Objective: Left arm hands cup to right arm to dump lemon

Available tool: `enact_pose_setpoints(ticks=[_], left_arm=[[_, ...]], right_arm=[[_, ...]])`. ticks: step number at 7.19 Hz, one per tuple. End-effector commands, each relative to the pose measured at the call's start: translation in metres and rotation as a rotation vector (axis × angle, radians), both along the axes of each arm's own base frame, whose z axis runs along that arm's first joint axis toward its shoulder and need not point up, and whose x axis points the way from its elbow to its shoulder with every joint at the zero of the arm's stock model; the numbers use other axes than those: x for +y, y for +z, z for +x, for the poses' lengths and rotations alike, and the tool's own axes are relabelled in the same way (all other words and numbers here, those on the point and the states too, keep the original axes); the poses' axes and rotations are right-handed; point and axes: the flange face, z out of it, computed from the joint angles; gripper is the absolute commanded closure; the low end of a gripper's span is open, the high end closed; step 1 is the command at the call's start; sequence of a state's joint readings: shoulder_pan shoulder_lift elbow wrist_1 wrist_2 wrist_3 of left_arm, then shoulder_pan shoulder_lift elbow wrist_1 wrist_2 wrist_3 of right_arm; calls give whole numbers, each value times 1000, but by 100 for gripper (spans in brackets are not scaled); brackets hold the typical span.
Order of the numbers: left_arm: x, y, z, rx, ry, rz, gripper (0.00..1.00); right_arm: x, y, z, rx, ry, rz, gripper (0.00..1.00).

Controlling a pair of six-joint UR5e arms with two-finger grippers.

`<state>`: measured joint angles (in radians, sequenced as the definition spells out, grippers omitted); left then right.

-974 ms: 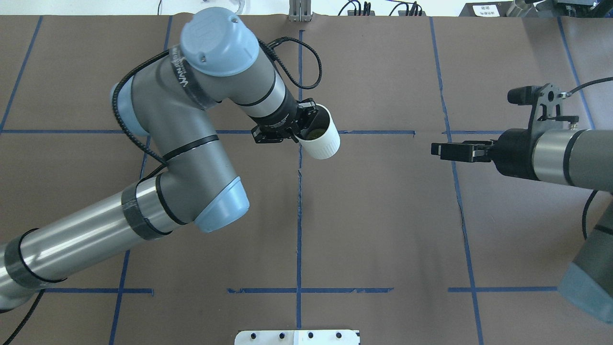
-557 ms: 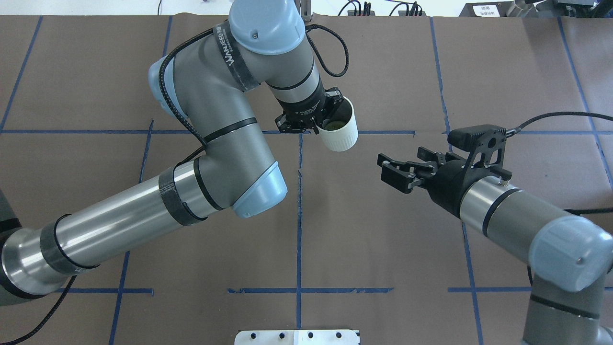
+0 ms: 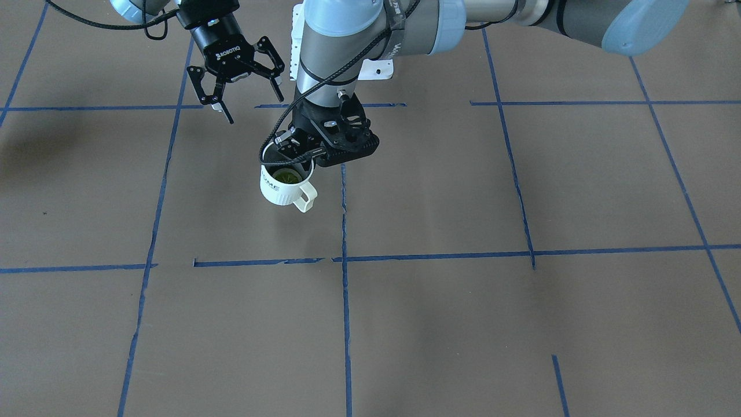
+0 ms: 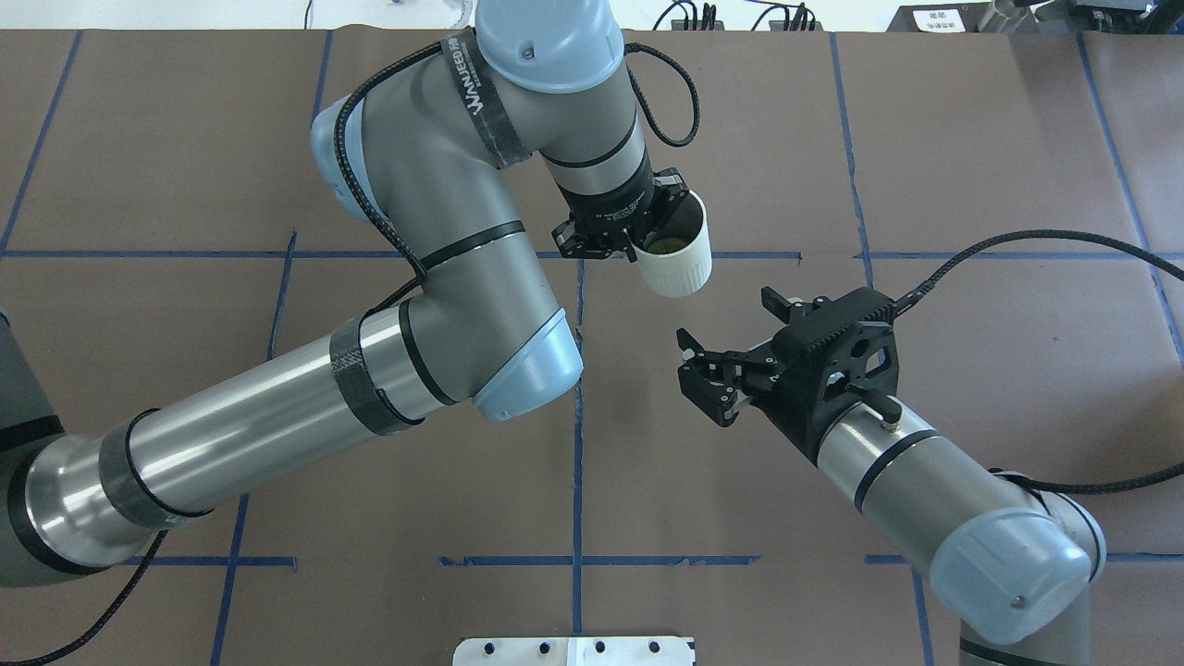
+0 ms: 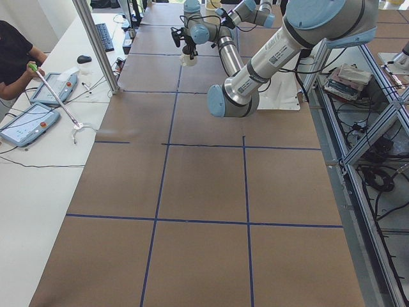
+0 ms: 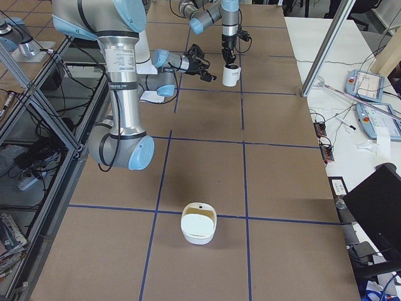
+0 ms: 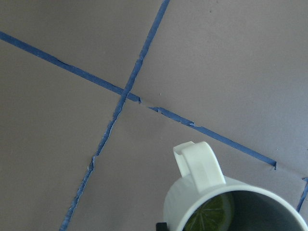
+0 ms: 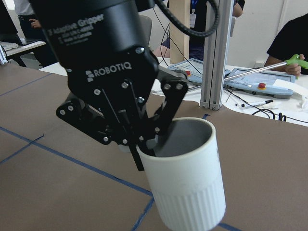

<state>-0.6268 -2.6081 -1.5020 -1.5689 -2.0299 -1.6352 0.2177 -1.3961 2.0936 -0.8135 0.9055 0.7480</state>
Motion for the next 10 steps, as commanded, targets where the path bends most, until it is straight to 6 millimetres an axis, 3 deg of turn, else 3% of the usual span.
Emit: enact_pose_setpoints(ticks=[1, 5, 8, 10], left_arm=[[9, -6, 4, 7, 19, 2, 99], [22, -14, -9, -3, 65, 56, 99], [56, -30, -16, 55, 106, 94, 99], [60, -34, -19, 64, 107, 99, 99]], right_arm=[[-2, -5, -19, 33, 49, 32, 2], [-5, -5, -19, 127, 66, 98, 2], [-5, -7, -19, 121, 67, 99, 2], [-8, -7, -17, 117, 71, 98, 2]])
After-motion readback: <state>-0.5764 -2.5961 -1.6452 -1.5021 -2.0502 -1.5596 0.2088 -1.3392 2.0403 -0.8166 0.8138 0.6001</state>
